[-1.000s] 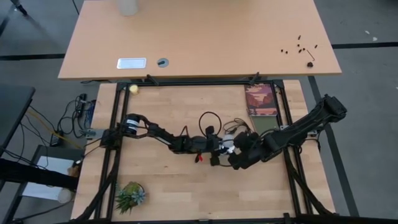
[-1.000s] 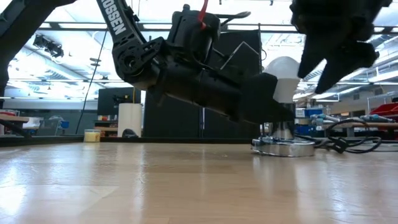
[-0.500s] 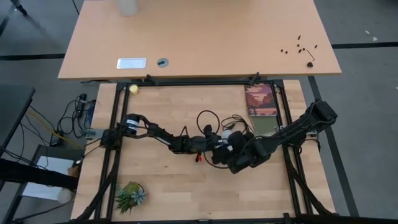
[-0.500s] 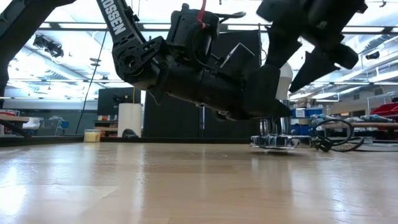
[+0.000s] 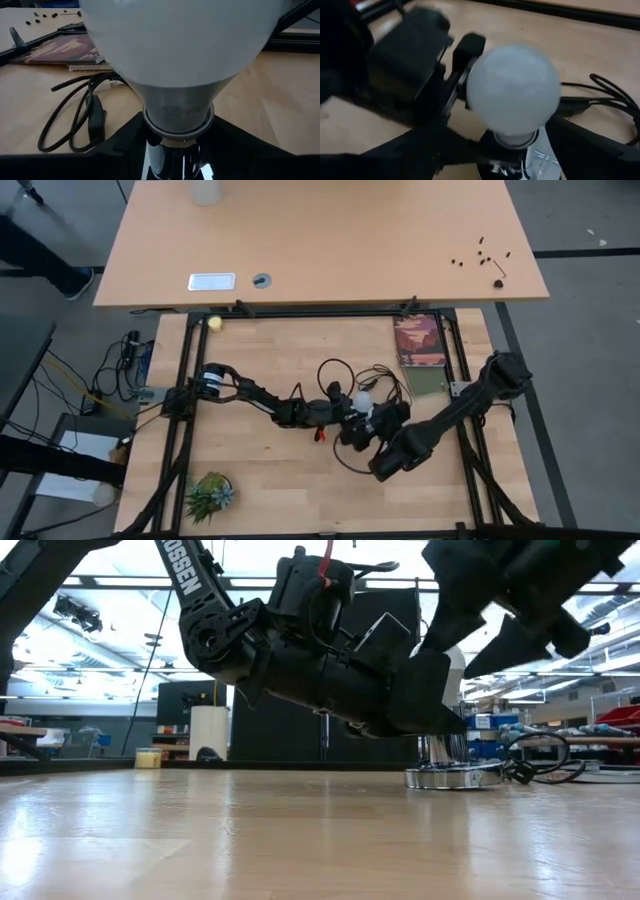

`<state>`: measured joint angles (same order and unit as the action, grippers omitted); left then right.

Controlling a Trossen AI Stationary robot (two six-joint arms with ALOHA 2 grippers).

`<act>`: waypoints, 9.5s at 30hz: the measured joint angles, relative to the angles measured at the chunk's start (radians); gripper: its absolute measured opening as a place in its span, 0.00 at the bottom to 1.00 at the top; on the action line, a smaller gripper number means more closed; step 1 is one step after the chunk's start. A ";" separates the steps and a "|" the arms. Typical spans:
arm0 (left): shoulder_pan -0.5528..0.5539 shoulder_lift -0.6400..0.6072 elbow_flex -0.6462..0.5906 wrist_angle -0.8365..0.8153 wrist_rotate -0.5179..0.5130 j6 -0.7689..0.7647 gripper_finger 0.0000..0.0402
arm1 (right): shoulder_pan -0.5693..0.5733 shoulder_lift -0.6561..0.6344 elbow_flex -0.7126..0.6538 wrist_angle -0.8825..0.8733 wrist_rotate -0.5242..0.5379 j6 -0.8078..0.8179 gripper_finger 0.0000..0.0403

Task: Screw lightbulb
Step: Remove the lightbulb from the silver lamp

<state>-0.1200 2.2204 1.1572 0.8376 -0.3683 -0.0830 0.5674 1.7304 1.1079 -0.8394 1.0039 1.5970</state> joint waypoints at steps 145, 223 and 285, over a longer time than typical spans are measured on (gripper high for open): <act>0.015 -0.001 0.001 -0.048 0.055 0.088 0.45 | -0.359 -0.217 0.117 -0.158 -0.778 -0.448 0.80; 0.017 0.145 -0.004 0.330 0.177 0.125 0.47 | -0.460 -0.111 0.120 -0.139 -0.935 -2.483 0.70; 0.006 0.143 -0.004 0.290 0.162 0.021 0.47 | -0.338 -0.029 0.210 -0.226 -0.805 -0.547 0.98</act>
<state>-0.1139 2.3638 1.1530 1.1275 -0.2067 -0.0616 0.2293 1.7016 1.3178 -1.0655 0.1986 1.0499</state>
